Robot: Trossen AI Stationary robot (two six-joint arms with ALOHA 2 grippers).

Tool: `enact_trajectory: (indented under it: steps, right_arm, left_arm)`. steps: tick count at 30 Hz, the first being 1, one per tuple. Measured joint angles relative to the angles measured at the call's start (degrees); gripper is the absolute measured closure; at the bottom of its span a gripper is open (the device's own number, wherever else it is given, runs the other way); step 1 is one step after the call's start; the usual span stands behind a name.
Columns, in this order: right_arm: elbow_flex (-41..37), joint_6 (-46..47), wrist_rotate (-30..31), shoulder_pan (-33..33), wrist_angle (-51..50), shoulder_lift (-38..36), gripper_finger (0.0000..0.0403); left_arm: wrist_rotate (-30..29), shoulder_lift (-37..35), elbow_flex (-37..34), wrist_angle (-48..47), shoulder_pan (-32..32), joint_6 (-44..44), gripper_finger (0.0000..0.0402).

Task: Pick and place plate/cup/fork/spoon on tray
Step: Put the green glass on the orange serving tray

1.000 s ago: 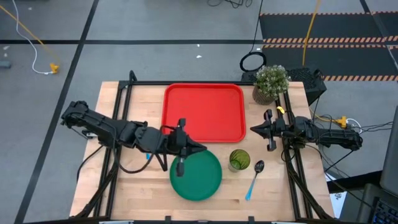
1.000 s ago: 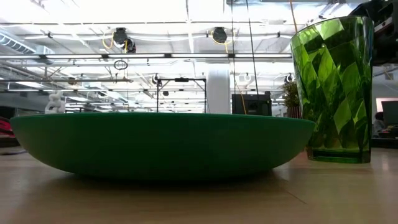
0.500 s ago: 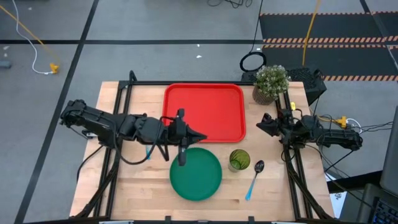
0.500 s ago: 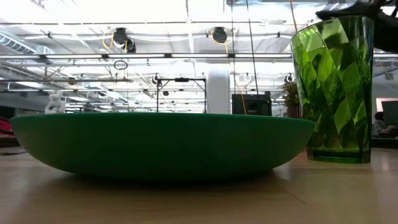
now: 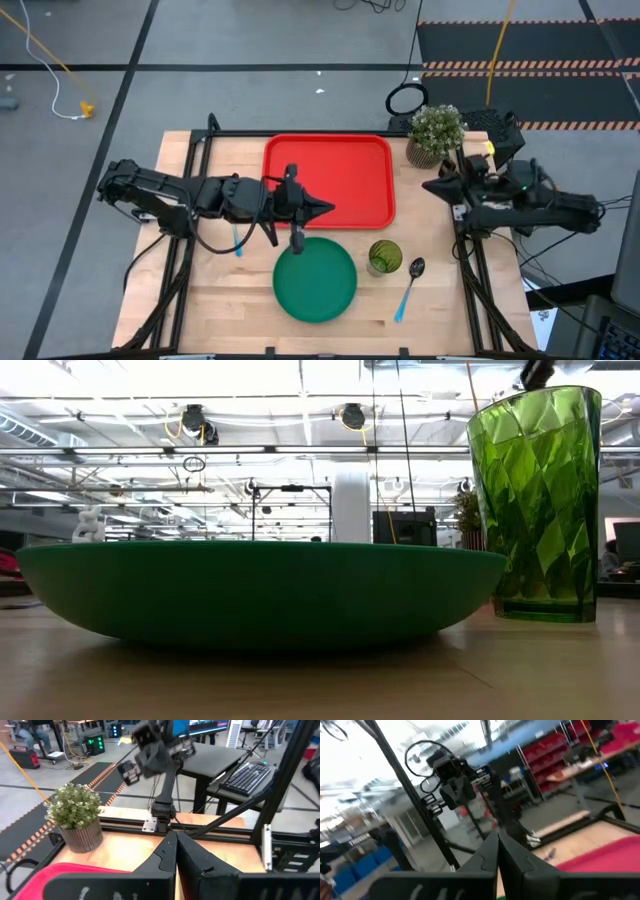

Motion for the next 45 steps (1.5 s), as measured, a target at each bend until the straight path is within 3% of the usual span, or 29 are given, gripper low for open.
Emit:
enact_trajectory:
  steps: [13, 17, 22, 35, 39, 45]
  right_arm:
    - [38.9, 1.5, -4.6, 0.0, -39.1, 27.3, 0.0403]
    - [48.8, 2.5, -4.7, 0.0, -50.7, 34.7, 0.0403]
    - [58.0, 0.1, -9.2, 1.0, -60.5, 41.6, 0.0403]
    - [61.1, -4.5, -10.5, 15.6, -66.6, 49.2, 0.0403]
    - [61.1, -4.6, -4.6, 19.3, -69.6, 52.0, 0.0403]
    - [61.1, -11.1, -2.6, 24.0, -71.6, 56.1, 0.0403]
  left_arm:
    - [0.0, 0.0, 0.0, -1.4, 1.3, 1.4, 0.0394]
    - [0.0, 0.0, 0.0, -2.6, 1.3, 1.3, 0.0394]
    - [0.0, 0.0, 0.0, -4.2, 1.2, -1.3, 0.0394]
    - [0.0, 0.0, -0.1, -5.8, 0.3, -15.2, 0.0394]
    - [0.0, 0.0, -0.1, -5.8, -1.0, -16.8, 0.0394]
    - [-2.3, 0.0, -0.1, -5.8, -3.3, -20.6, 0.0394]
